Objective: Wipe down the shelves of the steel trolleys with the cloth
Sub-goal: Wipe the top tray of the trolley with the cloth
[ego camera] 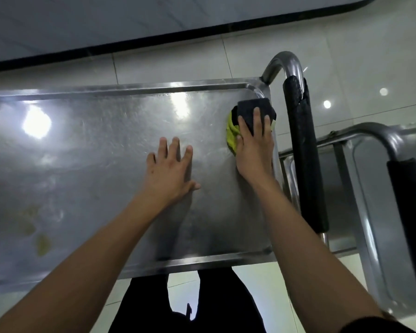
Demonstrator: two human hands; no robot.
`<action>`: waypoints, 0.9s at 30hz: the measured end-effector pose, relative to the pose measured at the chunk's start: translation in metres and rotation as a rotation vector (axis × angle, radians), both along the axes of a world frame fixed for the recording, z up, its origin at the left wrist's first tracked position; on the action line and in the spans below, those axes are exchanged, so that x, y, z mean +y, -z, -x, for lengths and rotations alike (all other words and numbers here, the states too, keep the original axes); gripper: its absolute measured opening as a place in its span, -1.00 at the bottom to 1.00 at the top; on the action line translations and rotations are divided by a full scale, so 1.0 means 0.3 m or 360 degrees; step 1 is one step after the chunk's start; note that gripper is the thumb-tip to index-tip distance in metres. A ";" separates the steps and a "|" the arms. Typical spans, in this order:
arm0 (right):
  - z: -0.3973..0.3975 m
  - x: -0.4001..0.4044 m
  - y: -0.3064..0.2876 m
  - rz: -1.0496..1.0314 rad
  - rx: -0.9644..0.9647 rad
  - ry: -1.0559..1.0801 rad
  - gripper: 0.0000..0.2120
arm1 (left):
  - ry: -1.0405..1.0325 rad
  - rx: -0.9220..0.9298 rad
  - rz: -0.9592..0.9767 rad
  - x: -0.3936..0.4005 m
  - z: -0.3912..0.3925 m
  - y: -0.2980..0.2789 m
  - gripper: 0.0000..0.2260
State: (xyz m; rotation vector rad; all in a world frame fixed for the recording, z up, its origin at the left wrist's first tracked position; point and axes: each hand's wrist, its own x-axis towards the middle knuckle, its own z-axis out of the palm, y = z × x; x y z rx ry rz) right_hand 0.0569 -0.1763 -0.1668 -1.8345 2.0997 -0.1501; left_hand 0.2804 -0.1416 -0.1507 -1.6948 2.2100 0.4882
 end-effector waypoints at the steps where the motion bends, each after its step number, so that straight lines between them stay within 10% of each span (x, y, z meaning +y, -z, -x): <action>1: 0.003 0.045 -0.001 -0.0004 0.0005 0.0010 -0.52 | 0.0002 0.0000 -0.0001 -0.003 0.003 0.001 -0.10; 17: -0.101 0.751 -0.046 -0.0155 0.0125 0.0221 -0.54 | -0.0004 0.0205 0.0038 0.012 -0.003 0.009 -0.15; 27: -0.249 0.823 -0.044 -0.0096 0.0163 0.0118 -0.52 | 0.0037 0.0458 0.0299 0.389 -0.147 -0.050 -0.66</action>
